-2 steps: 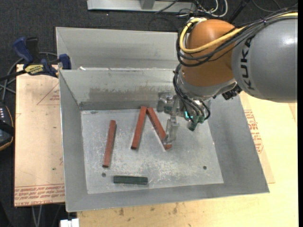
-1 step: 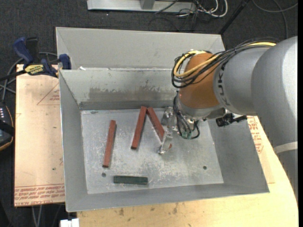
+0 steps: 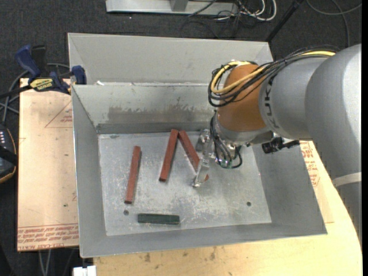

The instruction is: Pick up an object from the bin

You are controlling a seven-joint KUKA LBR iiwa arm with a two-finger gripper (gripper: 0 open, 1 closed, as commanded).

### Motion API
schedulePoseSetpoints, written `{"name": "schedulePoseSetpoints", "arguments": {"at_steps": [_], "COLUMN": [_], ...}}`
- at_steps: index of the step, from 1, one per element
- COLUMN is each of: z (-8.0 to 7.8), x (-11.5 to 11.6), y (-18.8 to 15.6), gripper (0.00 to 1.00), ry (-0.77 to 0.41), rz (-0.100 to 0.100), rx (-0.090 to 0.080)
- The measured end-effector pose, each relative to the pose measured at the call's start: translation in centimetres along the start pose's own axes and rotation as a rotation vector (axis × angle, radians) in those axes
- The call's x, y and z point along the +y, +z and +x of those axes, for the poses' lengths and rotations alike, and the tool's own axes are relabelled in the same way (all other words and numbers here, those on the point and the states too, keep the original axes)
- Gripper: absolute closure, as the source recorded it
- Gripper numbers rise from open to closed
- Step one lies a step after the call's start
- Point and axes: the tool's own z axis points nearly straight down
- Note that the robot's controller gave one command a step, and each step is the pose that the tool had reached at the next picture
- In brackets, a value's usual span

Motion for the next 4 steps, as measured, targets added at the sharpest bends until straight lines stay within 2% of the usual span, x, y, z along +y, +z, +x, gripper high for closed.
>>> {"name": "schedulePoseSetpoints", "arguments": {"at_steps": [3,4], "z": [-0.16,-0.28], "x": [0.16,0.18], "y": [-0.11,-0.29], "gripper": [0.0,1.0], "ry": [-0.001,-0.001], "rz": [-0.001,-0.001], "rx": [-0.001,-0.004]}}
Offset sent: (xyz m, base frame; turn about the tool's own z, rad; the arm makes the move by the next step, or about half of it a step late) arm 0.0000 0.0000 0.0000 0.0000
